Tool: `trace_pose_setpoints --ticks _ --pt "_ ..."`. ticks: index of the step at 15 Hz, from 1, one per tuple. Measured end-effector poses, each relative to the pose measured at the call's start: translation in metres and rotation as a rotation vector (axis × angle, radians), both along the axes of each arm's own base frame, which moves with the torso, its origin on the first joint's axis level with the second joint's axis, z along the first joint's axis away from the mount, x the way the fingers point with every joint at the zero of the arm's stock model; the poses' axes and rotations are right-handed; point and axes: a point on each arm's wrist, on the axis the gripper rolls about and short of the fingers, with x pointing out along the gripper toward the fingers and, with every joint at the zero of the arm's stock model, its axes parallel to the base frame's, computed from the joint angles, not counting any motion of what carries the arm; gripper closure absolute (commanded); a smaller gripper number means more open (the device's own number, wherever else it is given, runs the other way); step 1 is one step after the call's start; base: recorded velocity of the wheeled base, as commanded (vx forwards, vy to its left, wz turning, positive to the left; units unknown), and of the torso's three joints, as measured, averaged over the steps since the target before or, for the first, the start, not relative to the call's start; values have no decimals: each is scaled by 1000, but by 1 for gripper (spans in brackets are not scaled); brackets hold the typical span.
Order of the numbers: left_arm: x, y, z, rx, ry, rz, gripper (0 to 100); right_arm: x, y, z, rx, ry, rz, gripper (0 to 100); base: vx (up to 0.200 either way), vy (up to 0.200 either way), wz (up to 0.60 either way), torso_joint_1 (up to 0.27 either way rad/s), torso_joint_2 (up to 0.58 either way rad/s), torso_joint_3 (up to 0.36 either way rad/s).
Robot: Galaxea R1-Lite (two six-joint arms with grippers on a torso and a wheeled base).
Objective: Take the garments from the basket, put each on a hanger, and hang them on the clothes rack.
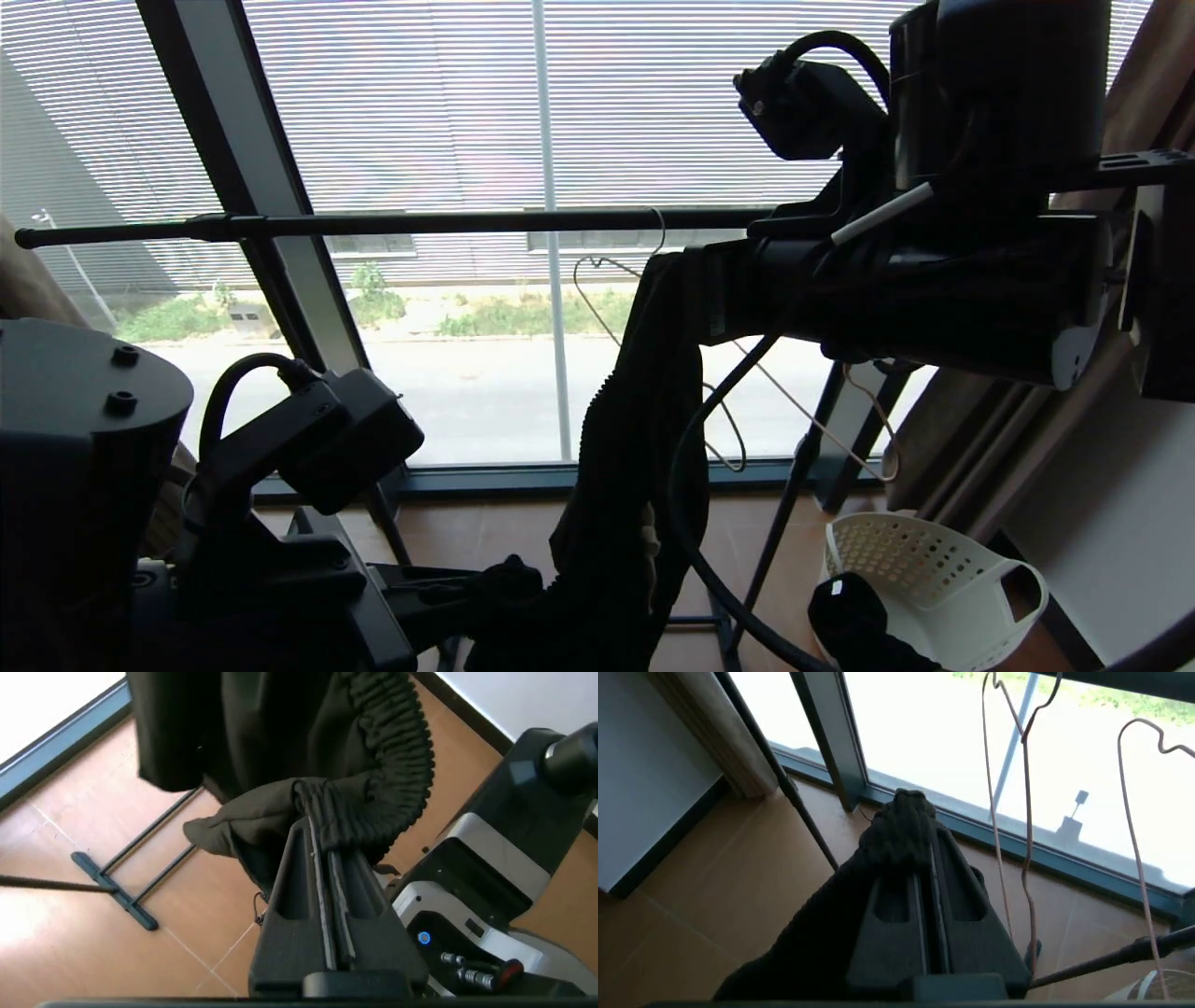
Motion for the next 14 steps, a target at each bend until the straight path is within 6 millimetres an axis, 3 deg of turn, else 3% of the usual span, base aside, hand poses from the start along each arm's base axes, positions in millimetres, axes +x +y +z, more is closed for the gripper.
trace_pose_setpoints --ticks 7,14 --pt "-2 -36 7 -13 14 -93 100 11 14 1 12 -9 5 100 0 0 0 0 0 0" --pt "-7 -46 2 -3 39 -133 100 25 30 4 38 -29 -22 100 0 0 0 0 0 0"
